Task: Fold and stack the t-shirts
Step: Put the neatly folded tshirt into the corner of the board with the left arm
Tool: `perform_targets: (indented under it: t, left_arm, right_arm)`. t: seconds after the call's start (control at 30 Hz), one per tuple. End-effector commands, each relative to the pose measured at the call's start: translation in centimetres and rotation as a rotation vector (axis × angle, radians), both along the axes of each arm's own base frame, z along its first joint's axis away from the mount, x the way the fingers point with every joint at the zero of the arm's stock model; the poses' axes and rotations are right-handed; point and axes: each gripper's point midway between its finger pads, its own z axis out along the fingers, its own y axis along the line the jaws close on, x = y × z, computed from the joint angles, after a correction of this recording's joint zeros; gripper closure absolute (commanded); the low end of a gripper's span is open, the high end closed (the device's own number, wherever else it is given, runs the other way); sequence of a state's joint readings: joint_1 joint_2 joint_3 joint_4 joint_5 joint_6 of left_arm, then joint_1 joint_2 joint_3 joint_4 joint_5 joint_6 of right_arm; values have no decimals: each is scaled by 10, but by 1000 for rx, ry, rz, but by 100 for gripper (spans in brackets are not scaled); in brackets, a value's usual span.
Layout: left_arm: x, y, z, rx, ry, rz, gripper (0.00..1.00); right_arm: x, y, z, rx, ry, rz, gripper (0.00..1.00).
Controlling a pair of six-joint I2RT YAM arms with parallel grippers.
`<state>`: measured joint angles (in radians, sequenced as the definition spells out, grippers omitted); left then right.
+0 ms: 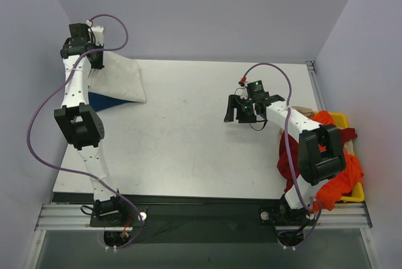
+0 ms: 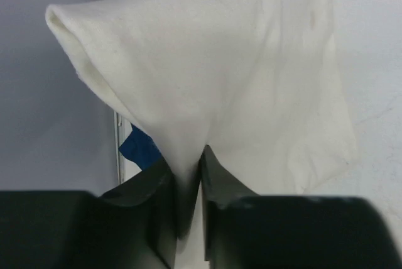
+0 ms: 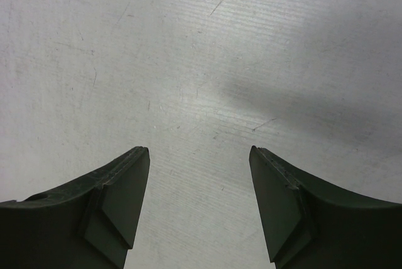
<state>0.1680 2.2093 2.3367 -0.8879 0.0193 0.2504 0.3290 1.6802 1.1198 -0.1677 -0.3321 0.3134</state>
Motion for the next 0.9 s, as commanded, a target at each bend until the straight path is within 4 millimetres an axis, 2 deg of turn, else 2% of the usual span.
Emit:
perform_targets:
  t: [0.0,0.03,0.07,0.1,0.17,0.2,0.23,0.27,0.3,0.33,0.37,0.4,0.43,0.47,0.5,0.57,0.6,0.63,0.67,0.7,0.77,0.8,0.83,0.87]
  left_arm:
    - [16,38,12,-7,-95,120,72]
    - [13,55,10,-2,-95,176,56]
    - [11,69,9,3,-101,255,46]
    - [8,77,8,4,-102,294,32]
    - [2,92,9,27,-115,392,22]
    - [-2,93,23,32,-147,406,19]
    - [-7,89,11,25,-125,413,18]
    - [-1,87,19,8,-180,422,17]
    - [-6,83,42,0,-235,422,16]
    - [-9,80,45,-1,-247,420,16]
    - [-10,68,39,-35,-263,434,16]
    - [-18,61,58,-41,-306,435,16]
    - [-21,52,63,-46,-327,430,16]
    - [-27,46,48,-45,-318,446,15]
    - [-35,26,71,-50,-373,426,15]
    - [-43,8,78,-55,-435,420,14]
    - [-56,-19,75,-66,-438,382,14]
    - [-63,-30,71,-67,-441,372,13]
    - [-68,-38,76,-72,-478,376,13]
    - [-84,-69,64,-82,-466,321,12]
    - [-95,-93,66,-99,-512,282,8]
    - [-108,-103,72,-108,-542,260,7]
    - [-121,-123,47,-102,-503,221,5]
    - [-130,-127,43,-104,-523,235,4]
  right_arm:
    - [-6,4,6,13,-11,24,34]
    - [-6,5,8,15,-17,26,34]
    - [-7,5,10,15,-20,28,34]
    - [-8,6,11,15,-24,31,34]
    - [-9,4,13,12,-33,28,34]
    - [-10,4,14,12,-37,29,34]
    - [-10,4,16,12,-40,28,34]
    - [-11,3,16,12,-43,27,33]
    - [-10,2,17,10,-47,24,33]
    - [-11,2,19,11,-53,23,33]
    - [-12,1,19,10,-53,20,33]
    - [-12,0,20,7,-57,14,33]
    - [-12,0,24,11,-71,12,33]
    - [-12,-2,25,8,-76,8,33]
    - [-13,-2,26,8,-82,5,33]
    - [-13,-4,32,8,-103,-2,34]
    - [-14,-6,32,5,-106,-5,33]
    - [-14,-8,37,1,-125,-13,34]
    - [-14,-8,39,-1,-134,-14,33]
    - [-15,-12,38,-7,-136,-24,33]
    - [-15,-16,47,-16,-174,-43,33]
    - [-16,-20,46,-26,-178,-53,34]
    - [-16,-23,53,-24,-205,-66,33]
    - [-15,-28,55,-41,-223,-92,33]
